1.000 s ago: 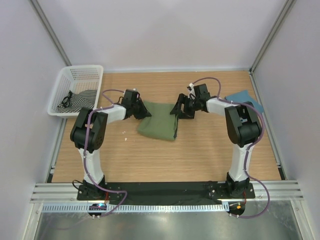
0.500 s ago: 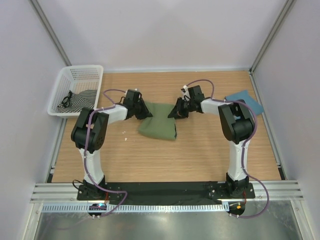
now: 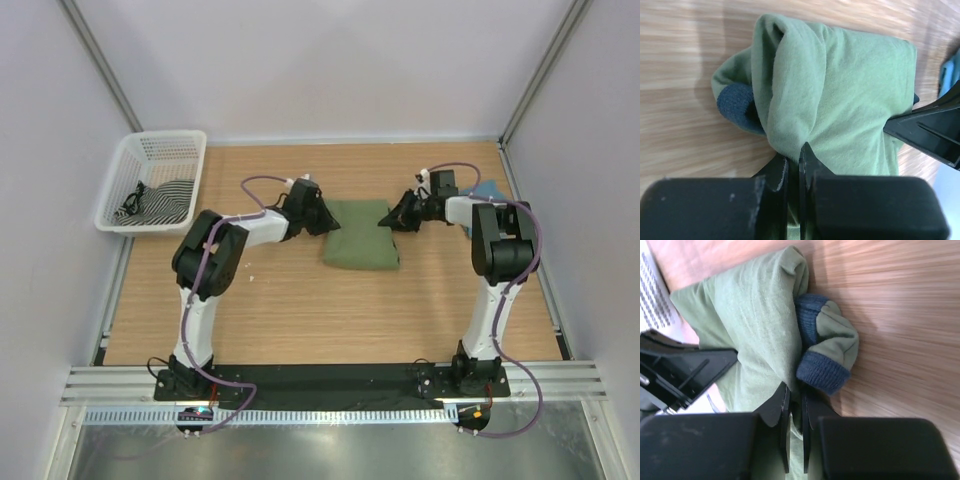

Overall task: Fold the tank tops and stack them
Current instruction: Neatly place the folded tank top to the corner

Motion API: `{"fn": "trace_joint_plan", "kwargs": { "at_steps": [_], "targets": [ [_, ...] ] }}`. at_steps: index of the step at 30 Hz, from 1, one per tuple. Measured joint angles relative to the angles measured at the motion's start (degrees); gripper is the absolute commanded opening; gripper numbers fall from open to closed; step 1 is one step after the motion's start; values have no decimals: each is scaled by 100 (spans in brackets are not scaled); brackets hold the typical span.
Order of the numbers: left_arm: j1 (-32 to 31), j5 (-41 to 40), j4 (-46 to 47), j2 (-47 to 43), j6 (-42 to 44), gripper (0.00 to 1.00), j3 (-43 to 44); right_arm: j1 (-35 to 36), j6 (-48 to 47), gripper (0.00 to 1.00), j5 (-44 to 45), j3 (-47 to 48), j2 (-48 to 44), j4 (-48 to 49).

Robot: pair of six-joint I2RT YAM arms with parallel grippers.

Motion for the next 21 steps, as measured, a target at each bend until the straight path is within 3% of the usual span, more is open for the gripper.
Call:
{"fn": "trace_joint_plan", "kwargs": {
  "at_steps": [3, 4, 5, 8, 14, 21],
  "targets": [
    [-332, -219, 133, 339, -192, 7, 450, -343, -105, 34, 138, -39, -136, -197],
    [-431, -293, 168, 442, -234, 14, 579, -422, -136, 48, 221, -39, -162, -240],
    [-518, -363, 181, 529, -269, 28, 702, -498, -162, 55, 321, -37, -190, -273],
    [-682, -472, 262, 688, -409, 48, 890, -616, -232, 67, 507, -31, -343, -350],
    [-715, -754, 452, 573, -472, 71, 824, -566, -597, 73, 1674, 9, -841, -988],
    [-605, -1108, -127, 9, -127, 76, 501, -555, -1014, 74, 3560, 334, -1445, -1770]
  ]
}}
